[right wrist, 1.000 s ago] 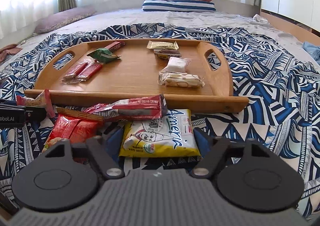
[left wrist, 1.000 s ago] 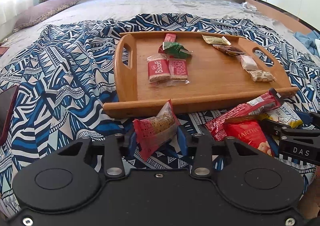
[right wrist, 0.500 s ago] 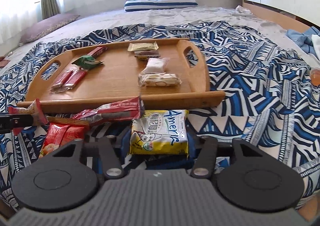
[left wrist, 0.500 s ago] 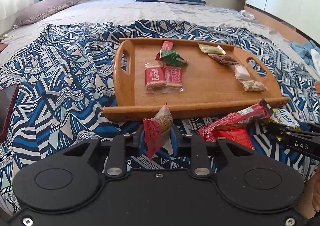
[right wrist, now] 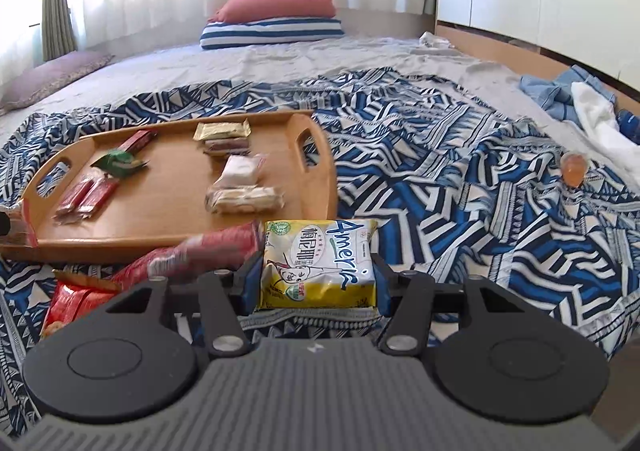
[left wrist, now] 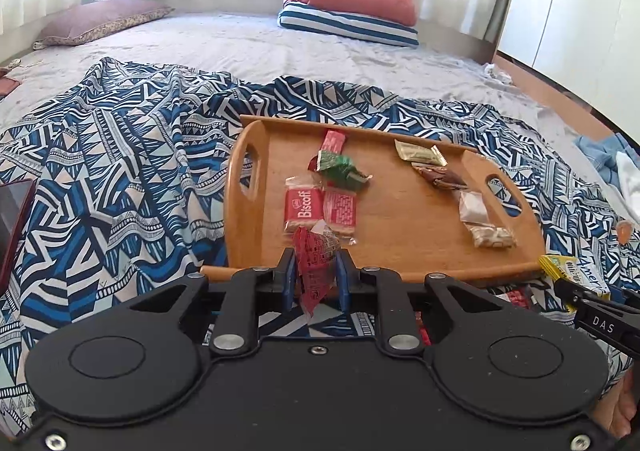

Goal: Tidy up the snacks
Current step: 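Carry the red wafer packet and yellow Amerie pouch over the tray with both grippers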

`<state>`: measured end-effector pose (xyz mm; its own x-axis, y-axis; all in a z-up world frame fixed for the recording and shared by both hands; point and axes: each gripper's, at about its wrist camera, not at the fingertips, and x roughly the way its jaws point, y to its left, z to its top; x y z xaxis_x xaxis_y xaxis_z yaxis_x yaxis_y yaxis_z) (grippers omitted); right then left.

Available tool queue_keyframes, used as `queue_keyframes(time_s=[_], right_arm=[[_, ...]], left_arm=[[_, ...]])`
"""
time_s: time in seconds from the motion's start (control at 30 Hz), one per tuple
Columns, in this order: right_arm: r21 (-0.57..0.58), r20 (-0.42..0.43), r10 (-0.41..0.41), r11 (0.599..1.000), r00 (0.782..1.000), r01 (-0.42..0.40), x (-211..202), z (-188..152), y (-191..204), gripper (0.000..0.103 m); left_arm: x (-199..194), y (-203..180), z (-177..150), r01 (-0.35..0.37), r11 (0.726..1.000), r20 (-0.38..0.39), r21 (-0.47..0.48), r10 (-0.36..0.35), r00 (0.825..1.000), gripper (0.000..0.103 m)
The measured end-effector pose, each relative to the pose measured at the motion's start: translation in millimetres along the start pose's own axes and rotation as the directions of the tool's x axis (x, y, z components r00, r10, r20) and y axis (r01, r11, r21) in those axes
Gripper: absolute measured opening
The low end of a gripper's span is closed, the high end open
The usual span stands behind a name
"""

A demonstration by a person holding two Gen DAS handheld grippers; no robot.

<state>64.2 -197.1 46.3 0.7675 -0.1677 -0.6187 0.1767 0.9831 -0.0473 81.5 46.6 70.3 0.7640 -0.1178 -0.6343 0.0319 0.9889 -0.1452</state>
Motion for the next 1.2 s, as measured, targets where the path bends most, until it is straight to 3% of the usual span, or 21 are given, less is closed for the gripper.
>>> queue_keyframes(time_s=[0.3, 0.57, 0.8, 1.2], right_arm=[[-0.027, 0.048, 0.014, 1.0, 0.999, -0.012, -5, 17, 0, 0.057], [-0.089, 0.063, 0.114, 0.99, 0.991, -0.108, 4, 36, 26, 0.057], [-0.112, 0.035, 0.192, 0.976, 0.981, -0.187, 22, 46, 55, 0.057], [-0.142, -0.034, 0.236, 0.961, 0.971, -0.238, 50, 44, 83, 0.057]], left_arm=[[16, -3, 10, 0.027, 1.0, -0.024, -0.002, -0.027, 0.999, 0.019], [35, 2, 20, 0.052, 0.998, -0.058, -0.032, -0.054, 0.997, 0.019], [51, 5, 23, 0.046, 0.998, -0.081, -0.031, -0.049, 0.995, 0.019], [72, 9, 27, 0.046, 0.998, -0.089, -0.046, -0.05, 0.995, 0.019]])
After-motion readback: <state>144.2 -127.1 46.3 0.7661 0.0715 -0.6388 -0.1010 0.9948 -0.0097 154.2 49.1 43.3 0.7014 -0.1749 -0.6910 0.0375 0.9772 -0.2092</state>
